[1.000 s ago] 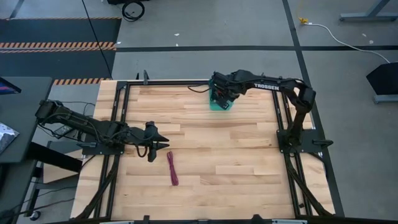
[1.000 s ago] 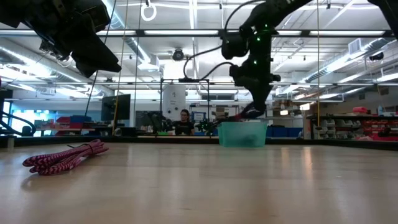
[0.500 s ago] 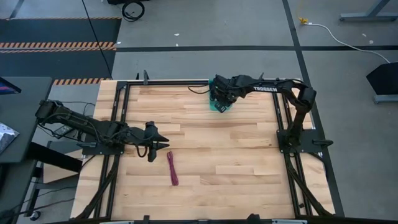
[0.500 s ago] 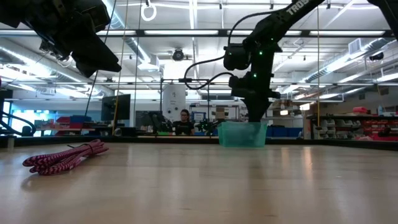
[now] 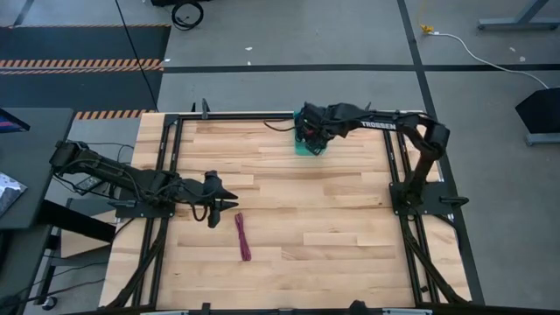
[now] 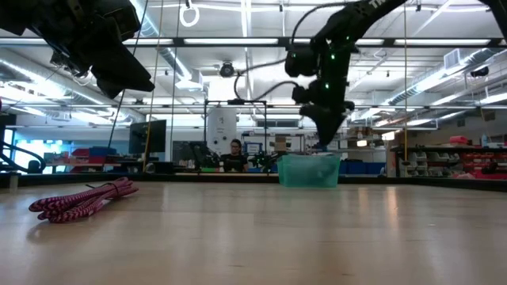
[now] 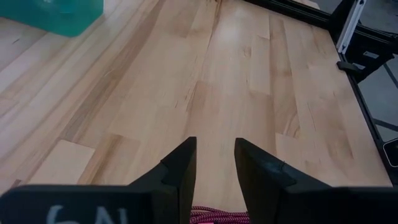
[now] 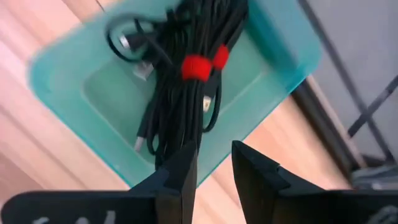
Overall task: Pick and place USB-C Cables
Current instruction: Put the black charger cable into the green bin, then put the pink charger cable into the green bin
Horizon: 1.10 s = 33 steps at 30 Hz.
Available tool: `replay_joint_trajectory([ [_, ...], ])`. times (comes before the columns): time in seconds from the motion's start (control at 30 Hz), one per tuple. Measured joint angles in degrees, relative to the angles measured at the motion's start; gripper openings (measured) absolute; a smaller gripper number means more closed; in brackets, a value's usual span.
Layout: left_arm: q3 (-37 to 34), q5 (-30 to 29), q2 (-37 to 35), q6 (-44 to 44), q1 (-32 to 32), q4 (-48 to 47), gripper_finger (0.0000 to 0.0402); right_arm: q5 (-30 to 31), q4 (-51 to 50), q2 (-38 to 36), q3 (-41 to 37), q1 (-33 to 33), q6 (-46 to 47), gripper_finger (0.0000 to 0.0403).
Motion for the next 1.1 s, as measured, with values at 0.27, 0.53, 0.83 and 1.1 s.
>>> replay_joint_trajectory([
  [0.27,0.0,0.0,0.0,-0.38,0.0,-0.19,0.0117,-5.57,-2.16,-8.1,4.62,5.45,0.63,0.0107],
  [0.53,0.0,0.0,0.0,2.08,-0.7,-0.39,0.0117,-19.96,-1.66,-10.8,4.59,19.43,-1.24,0.0107],
  [0.83,0.0,4.17,0.0,5.22,-5.74,-0.39,0.0117,-22.07,4.56,-5.9,4.57,33.9,-1.08,0.0107],
  [1.1,0.0,10.81,0.0,5.49,-14.62,-0.26,0.0117,-23.47,18.34,0.3,4.55,41.85,3.89,0.0107],
])
